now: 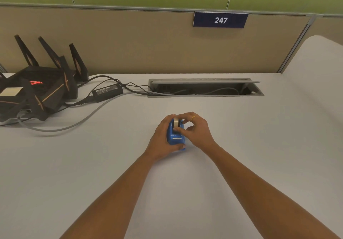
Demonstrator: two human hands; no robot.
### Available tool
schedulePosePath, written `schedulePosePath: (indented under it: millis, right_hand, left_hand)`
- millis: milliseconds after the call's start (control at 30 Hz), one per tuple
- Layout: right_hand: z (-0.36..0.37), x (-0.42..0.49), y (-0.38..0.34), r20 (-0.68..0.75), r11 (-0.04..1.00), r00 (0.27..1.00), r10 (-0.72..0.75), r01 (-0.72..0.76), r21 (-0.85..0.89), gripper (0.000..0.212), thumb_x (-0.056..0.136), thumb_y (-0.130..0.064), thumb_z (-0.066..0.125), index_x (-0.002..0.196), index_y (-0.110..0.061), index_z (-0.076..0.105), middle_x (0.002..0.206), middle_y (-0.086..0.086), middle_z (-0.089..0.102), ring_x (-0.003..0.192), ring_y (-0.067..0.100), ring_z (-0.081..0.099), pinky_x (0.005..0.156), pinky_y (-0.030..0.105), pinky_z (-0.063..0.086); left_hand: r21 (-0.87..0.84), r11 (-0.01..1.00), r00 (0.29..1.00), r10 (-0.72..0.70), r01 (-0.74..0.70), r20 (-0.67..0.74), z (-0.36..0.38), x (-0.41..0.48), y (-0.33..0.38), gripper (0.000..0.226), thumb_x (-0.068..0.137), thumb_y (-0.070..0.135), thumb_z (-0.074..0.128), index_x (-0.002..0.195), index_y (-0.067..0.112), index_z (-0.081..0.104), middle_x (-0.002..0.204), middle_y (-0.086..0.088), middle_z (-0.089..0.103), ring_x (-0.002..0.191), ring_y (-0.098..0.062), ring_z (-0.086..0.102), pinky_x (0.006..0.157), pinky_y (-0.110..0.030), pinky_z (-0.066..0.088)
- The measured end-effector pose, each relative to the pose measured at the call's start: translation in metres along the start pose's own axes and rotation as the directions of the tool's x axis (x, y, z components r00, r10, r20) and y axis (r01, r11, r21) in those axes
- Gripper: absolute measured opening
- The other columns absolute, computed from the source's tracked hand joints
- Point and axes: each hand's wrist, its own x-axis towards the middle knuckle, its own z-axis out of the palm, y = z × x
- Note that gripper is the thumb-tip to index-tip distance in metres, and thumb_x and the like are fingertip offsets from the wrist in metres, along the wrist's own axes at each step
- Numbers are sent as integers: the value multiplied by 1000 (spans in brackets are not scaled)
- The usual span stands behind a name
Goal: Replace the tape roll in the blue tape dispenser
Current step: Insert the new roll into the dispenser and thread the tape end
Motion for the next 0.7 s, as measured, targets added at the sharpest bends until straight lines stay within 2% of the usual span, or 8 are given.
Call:
schedulePosePath:
  millis: [200,700]
  right_hand:
    - [2,3,3,-18,992,997,71,-68,105,26,79,-19,68,103,-9,64,107,11,64,85,10,56,62,-1,45]
    - [1,4,6,18,987,997,71,-73,146,27,78,-18,70,103,-10,64,106,7,63,87,10,56,62,2,46]
  left_hand:
    - [12,1000,1000,2,-2,0,0,0,2,92,67,8,77,139,9,20,147,-10,30,133,-27,35,110,-48,34]
    - [7,1000,1000,3,-3,-1,0,-1,3,91,67,7,77,139,8,20,147,-10,30,132,-27,36,110,-47,34]
